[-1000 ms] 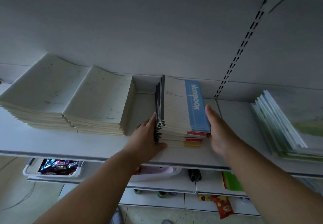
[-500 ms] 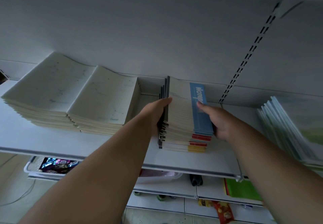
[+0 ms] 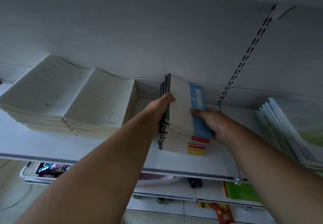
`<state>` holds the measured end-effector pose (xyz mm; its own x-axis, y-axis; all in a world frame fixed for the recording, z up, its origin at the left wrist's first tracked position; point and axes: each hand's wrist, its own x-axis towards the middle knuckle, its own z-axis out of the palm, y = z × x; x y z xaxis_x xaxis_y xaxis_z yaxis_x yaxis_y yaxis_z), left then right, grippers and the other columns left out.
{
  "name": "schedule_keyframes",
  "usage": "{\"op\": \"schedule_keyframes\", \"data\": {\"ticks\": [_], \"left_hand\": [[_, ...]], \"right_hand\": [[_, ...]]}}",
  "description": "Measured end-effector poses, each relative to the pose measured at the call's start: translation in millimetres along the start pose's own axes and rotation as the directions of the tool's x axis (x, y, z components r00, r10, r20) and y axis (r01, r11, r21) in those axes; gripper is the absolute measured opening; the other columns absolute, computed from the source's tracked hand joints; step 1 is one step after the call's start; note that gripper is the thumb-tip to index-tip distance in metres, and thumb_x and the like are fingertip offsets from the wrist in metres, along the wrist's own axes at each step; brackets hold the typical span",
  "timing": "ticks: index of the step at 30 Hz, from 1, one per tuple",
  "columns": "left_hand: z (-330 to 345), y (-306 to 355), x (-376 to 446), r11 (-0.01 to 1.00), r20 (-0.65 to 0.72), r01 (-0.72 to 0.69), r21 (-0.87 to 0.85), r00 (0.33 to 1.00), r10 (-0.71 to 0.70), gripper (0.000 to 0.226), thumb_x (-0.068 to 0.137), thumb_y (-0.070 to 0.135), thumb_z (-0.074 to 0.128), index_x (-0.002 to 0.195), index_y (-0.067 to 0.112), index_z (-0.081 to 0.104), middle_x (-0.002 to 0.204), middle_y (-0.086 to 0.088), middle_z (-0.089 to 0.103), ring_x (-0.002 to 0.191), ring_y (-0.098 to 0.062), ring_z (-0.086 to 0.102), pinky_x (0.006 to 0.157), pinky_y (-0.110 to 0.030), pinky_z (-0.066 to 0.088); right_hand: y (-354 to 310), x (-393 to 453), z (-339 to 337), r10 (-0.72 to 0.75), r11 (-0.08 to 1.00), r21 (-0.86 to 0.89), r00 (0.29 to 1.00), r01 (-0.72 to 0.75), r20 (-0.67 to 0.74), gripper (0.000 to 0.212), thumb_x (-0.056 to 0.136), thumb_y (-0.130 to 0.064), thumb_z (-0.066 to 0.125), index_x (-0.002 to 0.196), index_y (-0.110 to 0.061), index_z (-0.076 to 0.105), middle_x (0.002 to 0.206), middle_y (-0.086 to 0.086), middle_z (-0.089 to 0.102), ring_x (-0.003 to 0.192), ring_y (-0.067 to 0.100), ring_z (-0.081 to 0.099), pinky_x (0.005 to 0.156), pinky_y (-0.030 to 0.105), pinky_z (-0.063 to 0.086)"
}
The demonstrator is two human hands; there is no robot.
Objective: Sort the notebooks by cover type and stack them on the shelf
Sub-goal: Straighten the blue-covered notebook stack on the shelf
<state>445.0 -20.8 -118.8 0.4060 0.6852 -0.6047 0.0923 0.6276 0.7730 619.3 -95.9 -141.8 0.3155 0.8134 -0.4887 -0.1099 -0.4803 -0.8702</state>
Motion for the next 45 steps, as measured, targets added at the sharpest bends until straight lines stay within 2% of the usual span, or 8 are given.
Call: {"op": "schedule_keyframes", "data": {"ticks": [15, 20, 24, 28, 33, 37, 40, 45], "left_hand": [[-16.6, -11.2, -10.2, 0.999, -0.014, 0.002, -0.054, 1.0, -0.003, 0.029, 0.097, 0.035, 0.058, 0.107, 0.008, 0.063, 0.094, -0.017, 0.072, 0.081, -0.033, 0.07, 0.073, -0.042, 0.058], [-25.6, -9.7, -11.5, 0.999, -0.071, -0.052, -0.013, 0.996, 0.051, 0.039, 0.097, 0.04, 0.057, 0.122, 0.01, 0.056, 0.105, -0.018, 0.069, 0.088, -0.034, 0.07, 0.071, -0.045, 0.06], [-33.8, -31.3, -15.4, 0.987, -0.126, -0.152, -0.048, 0.981, 0.145, 0.07, 0.086, 0.064, 0.058, 0.148, 0.041, 0.035, 0.133, -0.013, 0.06, 0.109, -0.036, 0.066, 0.09, -0.056, 0.055], [-38.4, -69.3, -43.4, 0.964, -0.212, -0.266, 0.004, 0.942, 0.261, 0.055, 0.101, 0.055, 0.041, 0.15, 0.03, 0.041, 0.146, 0.003, 0.05, 0.138, -0.02, 0.043, 0.111, -0.035, 0.032], [-35.6, -78.3, -50.8, 0.958, -0.206, -0.274, 0.08, 0.936, 0.285, 0.051, 0.107, 0.045, 0.03, 0.154, 0.028, 0.032, 0.144, 0.009, 0.042, 0.145, -0.017, 0.031, 0.107, -0.026, 0.022], [-40.7, -81.3, -46.7, 0.973, -0.2, -0.23, 0.023, 0.952, 0.23, 0.079, 0.084, 0.083, 0.032, 0.149, 0.039, 0.039, 0.152, 0.005, 0.044, 0.145, -0.023, 0.034, 0.12, -0.045, 0.021], [-42.5, -83.4, -49.5, 0.948, -0.192, -0.311, 0.069, 0.928, 0.319, 0.063, 0.098, 0.064, 0.023, 0.15, 0.033, 0.04, 0.145, 0.009, 0.049, 0.134, -0.009, 0.043, 0.109, -0.023, 0.027], [-32.0, -93.5, -48.7, 0.922, -0.345, -0.382, 0.062, 0.859, 0.379, 0.038, 0.106, 0.045, 0.022, 0.121, 0.035, 0.056, 0.105, 0.024, 0.06, 0.095, 0.021, 0.054, 0.072, 0.002, 0.038]], "right_hand": [[-4.2, -6.0, 17.4, 0.02, 0.994, 0.104, 0.997, -0.027, 0.074, 0.039, 0.083, -0.036, 0.076, 0.111, -0.01, 0.067, 0.101, 0.016, 0.075, 0.09, 0.033, 0.072, 0.085, 0.051, 0.057], [-3.4, -5.7, 29.5, -0.048, 0.995, 0.094, 0.998, 0.044, 0.047, 0.041, 0.084, -0.035, 0.076, 0.117, -0.016, 0.062, 0.105, 0.013, 0.073, 0.093, 0.031, 0.072, 0.077, 0.045, 0.059], [16.5, -15.1, 25.9, -0.123, 0.989, 0.089, 0.991, 0.119, 0.044, 0.055, 0.075, -0.043, 0.075, 0.123, -0.022, 0.058, 0.109, 0.008, 0.073, 0.1, 0.03, 0.07, 0.093, 0.053, 0.054], [27.9, -24.3, 32.0, -0.111, 0.985, 0.139, 0.993, 0.105, 0.038, 0.035, 0.086, -0.039, 0.07, 0.115, -0.025, 0.059, 0.108, 0.004, 0.073, 0.105, 0.027, 0.068, 0.101, 0.05, 0.049], [28.5, -30.6, 40.0, -0.089, 0.982, 0.171, 0.996, 0.083, 0.03, 0.039, 0.088, -0.04, 0.067, 0.122, -0.024, 0.055, 0.109, 0.004, 0.072, 0.101, 0.024, 0.068, 0.089, 0.041, 0.053], [32.7, -32.1, 43.9, -0.149, 0.982, 0.12, 0.989, 0.147, 0.011, 0.04, 0.089, -0.039, 0.065, 0.125, -0.025, 0.052, 0.11, 0.001, 0.07, 0.098, 0.02, 0.067, 0.08, 0.037, 0.052], [32.4, -32.0, 41.8, -0.216, 0.976, 0.013, 0.976, 0.216, 0.03, 0.07, 0.075, -0.047, 0.069, 0.137, -0.026, 0.044, 0.117, 0.0, 0.068, 0.103, 0.019, 0.067, 0.089, 0.041, 0.054], [18.1, -22.0, 36.7, -0.157, 0.987, -0.022, 0.988, 0.157, 0.01, 0.053, 0.09, -0.044, 0.062, 0.134, -0.02, 0.044, 0.115, -0.001, 0.065, 0.101, 0.018, 0.067, 0.083, 0.038, 0.055]]}}
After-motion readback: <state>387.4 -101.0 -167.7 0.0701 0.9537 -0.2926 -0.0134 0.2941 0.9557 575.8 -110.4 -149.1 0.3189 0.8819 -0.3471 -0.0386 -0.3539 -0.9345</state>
